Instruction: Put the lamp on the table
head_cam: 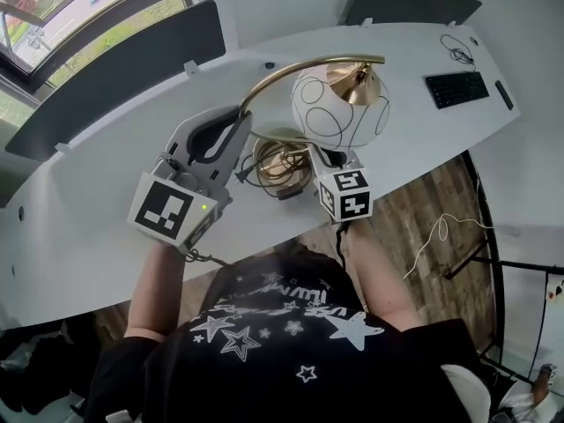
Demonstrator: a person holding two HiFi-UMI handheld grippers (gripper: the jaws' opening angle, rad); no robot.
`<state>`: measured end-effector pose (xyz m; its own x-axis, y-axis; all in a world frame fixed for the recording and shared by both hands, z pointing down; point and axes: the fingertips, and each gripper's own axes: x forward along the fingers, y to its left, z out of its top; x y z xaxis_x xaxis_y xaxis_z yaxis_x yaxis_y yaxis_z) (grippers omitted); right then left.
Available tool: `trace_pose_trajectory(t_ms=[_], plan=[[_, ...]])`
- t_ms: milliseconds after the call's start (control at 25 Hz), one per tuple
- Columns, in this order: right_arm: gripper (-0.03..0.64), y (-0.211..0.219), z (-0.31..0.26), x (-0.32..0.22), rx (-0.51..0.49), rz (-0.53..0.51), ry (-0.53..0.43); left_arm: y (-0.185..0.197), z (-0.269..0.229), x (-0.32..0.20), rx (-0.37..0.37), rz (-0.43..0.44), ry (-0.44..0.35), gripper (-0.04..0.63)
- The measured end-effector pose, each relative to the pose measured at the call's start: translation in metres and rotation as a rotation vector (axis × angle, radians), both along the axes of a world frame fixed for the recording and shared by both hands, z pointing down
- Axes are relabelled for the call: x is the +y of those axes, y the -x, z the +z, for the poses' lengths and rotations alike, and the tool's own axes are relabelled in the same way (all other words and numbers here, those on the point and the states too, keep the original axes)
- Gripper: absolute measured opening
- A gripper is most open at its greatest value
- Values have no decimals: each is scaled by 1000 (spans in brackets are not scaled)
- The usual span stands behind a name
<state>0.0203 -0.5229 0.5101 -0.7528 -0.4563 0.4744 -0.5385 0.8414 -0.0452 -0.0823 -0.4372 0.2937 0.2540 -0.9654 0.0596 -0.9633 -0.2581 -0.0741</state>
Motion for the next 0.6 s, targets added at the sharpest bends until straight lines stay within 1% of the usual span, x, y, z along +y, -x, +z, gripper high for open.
trace_pose_trajectory(t_ms=[160, 280, 360, 520, 600], plan=[[51, 12, 2, -23, 7, -47, -7, 6, 4, -15, 4, -42, -8, 31], [51, 22, 5, -38, 15, -81, -5, 10, 8, -24, -17, -54, 5, 31], [51, 30, 9, -45, 24, -111, 0, 14, 12, -28, -16, -70, 11, 31], [51, 40, 14, -56, 34, -162, 11, 20, 16, -38, -15, -130, 29, 31], [51, 43, 16, -63, 37, -172, 16, 20, 17, -44, -20, -132, 28, 31]])
